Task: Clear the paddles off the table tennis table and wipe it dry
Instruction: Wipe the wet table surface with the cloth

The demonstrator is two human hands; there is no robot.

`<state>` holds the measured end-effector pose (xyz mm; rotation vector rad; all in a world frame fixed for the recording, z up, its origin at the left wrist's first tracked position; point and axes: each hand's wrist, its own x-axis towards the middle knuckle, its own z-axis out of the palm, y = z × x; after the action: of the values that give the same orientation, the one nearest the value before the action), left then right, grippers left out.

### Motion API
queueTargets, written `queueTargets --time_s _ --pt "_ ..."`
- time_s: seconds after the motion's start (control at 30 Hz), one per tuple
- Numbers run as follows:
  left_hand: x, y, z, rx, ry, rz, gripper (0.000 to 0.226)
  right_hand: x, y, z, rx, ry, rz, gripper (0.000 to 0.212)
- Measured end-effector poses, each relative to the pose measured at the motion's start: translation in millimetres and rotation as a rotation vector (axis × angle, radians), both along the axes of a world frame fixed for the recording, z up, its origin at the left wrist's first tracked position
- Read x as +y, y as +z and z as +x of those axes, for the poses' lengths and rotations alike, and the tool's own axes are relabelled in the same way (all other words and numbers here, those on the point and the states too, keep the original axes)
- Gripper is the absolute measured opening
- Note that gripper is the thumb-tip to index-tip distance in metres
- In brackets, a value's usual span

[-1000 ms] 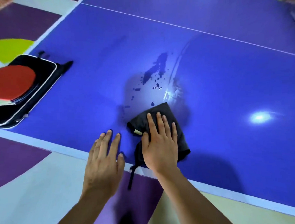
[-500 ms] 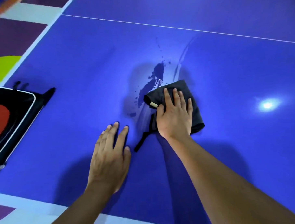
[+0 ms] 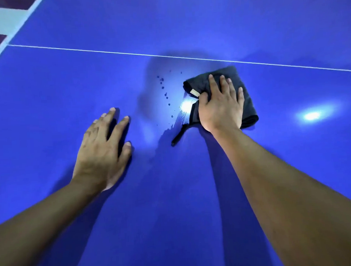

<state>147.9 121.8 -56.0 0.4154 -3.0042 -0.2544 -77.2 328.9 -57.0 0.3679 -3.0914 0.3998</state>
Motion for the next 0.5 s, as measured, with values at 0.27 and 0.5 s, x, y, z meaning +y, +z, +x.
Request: queueTargets --time_s 0.27,0.5 --pt "-1 0 -3 -0.081 0.04 0.105 0.063 -37 1 -114 -0.008 0.037 0.034 0.062" --pt "-4 -2 -3 -0.069 0.036 0.116 0.061 -52 -1 -146 0.009 0.103 0.044 0.062"
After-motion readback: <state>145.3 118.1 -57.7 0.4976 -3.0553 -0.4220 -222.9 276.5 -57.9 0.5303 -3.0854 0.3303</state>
